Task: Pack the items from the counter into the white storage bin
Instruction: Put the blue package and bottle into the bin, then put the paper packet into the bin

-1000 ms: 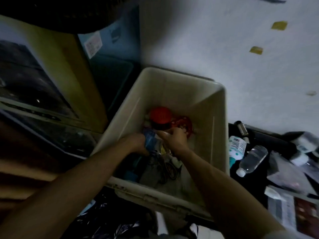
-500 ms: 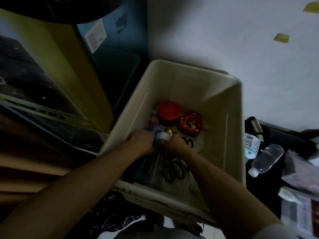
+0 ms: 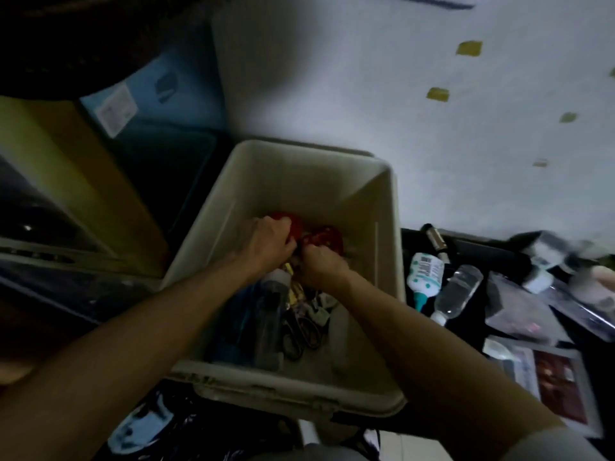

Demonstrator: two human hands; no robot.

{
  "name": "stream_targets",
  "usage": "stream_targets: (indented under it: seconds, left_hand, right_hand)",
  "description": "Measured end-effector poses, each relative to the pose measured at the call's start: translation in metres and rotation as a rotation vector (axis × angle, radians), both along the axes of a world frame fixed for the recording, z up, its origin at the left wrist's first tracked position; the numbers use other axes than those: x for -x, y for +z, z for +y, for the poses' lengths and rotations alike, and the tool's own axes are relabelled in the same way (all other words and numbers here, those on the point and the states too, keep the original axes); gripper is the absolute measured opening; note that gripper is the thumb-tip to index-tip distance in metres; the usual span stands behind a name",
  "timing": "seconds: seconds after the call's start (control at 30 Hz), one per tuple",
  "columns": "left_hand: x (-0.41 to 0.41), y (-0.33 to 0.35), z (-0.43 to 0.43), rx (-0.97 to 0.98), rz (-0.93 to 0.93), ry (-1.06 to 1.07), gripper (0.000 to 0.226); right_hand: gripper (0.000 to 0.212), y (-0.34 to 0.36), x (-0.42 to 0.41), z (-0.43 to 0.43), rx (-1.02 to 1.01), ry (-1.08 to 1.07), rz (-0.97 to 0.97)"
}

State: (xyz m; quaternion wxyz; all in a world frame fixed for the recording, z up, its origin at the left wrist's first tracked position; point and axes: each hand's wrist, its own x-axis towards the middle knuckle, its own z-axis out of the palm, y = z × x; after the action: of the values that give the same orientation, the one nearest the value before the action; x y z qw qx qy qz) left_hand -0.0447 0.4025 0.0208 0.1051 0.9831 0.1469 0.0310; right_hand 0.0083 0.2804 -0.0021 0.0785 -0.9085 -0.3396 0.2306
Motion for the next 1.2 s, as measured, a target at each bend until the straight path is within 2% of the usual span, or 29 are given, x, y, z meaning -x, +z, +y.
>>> stream_targets:
  seconds: [0.2, 0.3, 0.4, 0.53, 0.67, 0.8, 0.97, 1.2]
  left_hand:
    - [-0.038, 0.034, -0.04, 0.053, -0.249, -0.092, 0.03]
    - [-0.056, 0.049, -0.065, -0.004, -0.337, -0.099, 0.023]
    - [-0.071, 0.06, -0.097, -0.035, -0.361, -0.134, 0.024]
    - [-0.092, 0.064, -0.144, -0.073, -0.393, -0.237, 0.024]
    - [-0.114, 0.062, -0.193, -0.172, -0.412, -0.339, 0.025]
    - [-0.126, 0.052, -0.243, -0.176, -0.384, -0.455, 0.024]
    - [-0.139, 0.027, -0.294, -0.152, -0.326, -0.562, 0.019]
    - [-0.148, -0.005, -0.355, -0.185, -0.16, -0.697, 0.025]
  right_hand:
    - [0.026, 0.061, -0.019, -0.049, -0.136, 0.016, -0.341]
    - [0.019, 0.072, -0.041, -0.085, -0.209, 0.046, -0.538]
    - [0.036, 0.077, -0.059, -0.13, -0.265, -0.052, -0.645]
    - [0.04, 0.071, -0.078, -0.2, -0.303, -0.254, -0.608]
    - [0.038, 0.059, -0.086, -0.271, -0.141, -0.387, -0.541]
    - [0.042, 0.043, -0.09, -0.337, -0.001, -0.503, -0.457]
    - [0.041, 0.02, -0.089, -0.401, 0.11, -0.554, -0.353]
    - [0.043, -0.009, -0.087, -0.451, 0.16, -0.563, -0.253]
